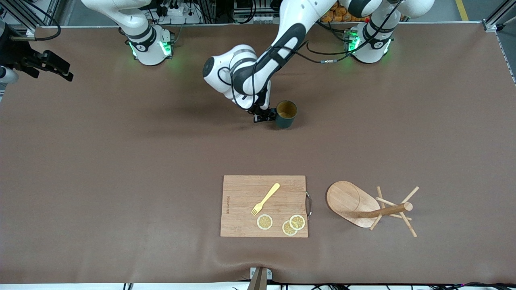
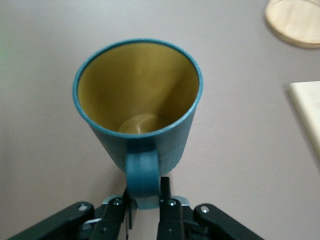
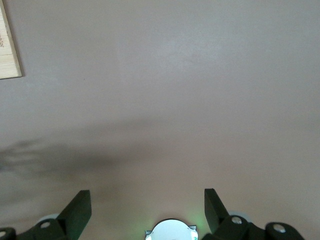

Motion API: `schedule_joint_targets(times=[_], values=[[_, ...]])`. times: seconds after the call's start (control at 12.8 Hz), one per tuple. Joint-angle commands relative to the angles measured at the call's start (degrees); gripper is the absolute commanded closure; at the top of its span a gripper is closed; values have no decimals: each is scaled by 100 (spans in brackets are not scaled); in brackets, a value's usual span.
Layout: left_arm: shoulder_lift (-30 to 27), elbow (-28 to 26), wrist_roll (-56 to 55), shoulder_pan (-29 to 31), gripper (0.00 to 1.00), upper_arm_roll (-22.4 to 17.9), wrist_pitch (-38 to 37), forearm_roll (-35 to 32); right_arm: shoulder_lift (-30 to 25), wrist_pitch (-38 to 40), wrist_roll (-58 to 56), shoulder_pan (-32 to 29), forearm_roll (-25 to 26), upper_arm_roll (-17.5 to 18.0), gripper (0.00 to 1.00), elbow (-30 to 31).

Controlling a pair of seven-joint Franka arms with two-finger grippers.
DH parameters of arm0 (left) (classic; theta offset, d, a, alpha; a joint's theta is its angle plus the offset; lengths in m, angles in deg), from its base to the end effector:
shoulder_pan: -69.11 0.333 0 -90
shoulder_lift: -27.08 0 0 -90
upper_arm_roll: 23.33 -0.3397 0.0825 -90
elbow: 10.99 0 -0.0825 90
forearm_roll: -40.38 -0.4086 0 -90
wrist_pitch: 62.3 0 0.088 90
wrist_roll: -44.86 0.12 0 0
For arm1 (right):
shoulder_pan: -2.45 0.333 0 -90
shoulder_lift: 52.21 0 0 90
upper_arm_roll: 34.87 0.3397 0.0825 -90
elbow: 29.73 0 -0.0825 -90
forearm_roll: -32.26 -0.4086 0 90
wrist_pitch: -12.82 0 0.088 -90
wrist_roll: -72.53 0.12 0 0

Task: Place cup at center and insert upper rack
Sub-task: 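Grasp the mug handle with the left gripper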

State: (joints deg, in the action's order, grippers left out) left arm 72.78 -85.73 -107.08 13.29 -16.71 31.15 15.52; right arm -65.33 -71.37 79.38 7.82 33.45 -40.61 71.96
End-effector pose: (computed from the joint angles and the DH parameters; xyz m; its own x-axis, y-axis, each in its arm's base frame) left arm 0.3923 -0.6104 0.2364 0.0924 0.8405 0.5339 0.9900 -0.1347 0.0407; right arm 0.4885 -0.0117 0.6482 0.9893 -0.1234 -0.0772 -0.1232 -0.9924 0.0073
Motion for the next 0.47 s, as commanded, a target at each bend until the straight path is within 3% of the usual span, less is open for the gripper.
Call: schedule_joint_targets(times=[0.0,0.39], values=[[-699,-5,707,290,100,59,-82,296,11,43,-96,-238,22,91,0,-106],[-1641,-5,1702,949,100,68,286,1095,2,52,-96,-274,-31,91,0,-97]])
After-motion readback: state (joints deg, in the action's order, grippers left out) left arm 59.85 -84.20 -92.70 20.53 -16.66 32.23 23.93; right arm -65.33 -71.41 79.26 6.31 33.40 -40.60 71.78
